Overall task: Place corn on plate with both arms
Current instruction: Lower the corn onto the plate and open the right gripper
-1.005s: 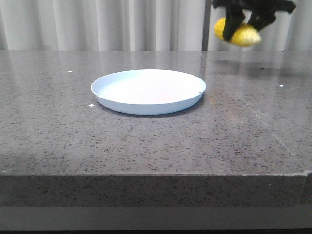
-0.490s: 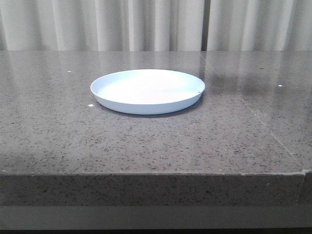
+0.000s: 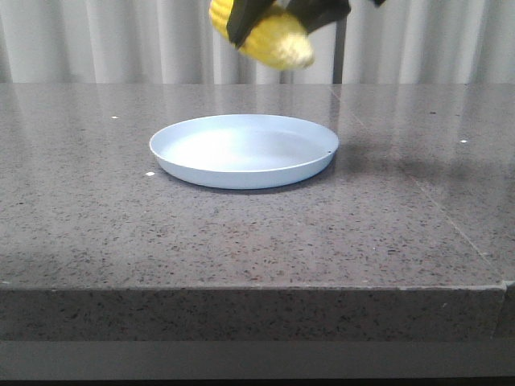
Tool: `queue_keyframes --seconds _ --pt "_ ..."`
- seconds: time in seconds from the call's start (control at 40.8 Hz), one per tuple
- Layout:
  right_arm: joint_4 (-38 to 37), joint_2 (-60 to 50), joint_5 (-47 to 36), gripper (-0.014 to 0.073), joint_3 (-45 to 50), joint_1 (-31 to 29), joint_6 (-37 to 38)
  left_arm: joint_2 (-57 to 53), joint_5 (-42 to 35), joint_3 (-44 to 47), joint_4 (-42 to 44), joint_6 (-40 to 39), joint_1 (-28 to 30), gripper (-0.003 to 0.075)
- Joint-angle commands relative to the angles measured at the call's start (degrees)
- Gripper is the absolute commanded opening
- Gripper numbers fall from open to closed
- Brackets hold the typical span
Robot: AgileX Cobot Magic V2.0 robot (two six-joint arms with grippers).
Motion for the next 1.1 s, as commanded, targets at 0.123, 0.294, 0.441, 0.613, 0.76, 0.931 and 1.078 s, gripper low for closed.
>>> queue_keyframes --seconds 0.123,0.294,0.441,0.613,0.76,0.931,1.078 --pt "1.70 3.04 -8.19 0.0285 -0.68 0.03 -0.06 -0.05 -3.50 -1.30 -0.16 -0.68 -0.48 0.0398" --pt "1.70 6.55 -8.21 0.0302 -0.74 0.03 -0.06 -0.05 -3.50 -1.30 -0.16 -0.68 -0.48 0.0398" --pt "1.52 8.28 -8.17 0.0461 -0.74 0.03 -0.06 -0.05 -3.50 -1.30 -0.16 -0.68 -0.48 0.0398" --pt "1.12 7.25 -6.55 0.0612 -0.85 0.03 -0.11 -0.05 -3.50 -1.30 -0.16 -0.68 -0.48 0.0398" --pt "-0.89 2.41 -4.68 0.0616 -0.85 0.03 -0.11 -0.05 -3.50 -1.30 -0.16 -0.68 -0.48 0.0398" --pt "-7.94 -6.88 2.25 0.0616 -0.85 0.03 -0.28 -0.05 -3.50 -1.30 -0.16 -0.68 -0.48 0.0398" --pt "-15.06 -16.55 11.79 0.0616 -0.35 0.03 -0.54 -0.05 -3.50 -1.30 -0.16 -0.68 -0.48 0.0398"
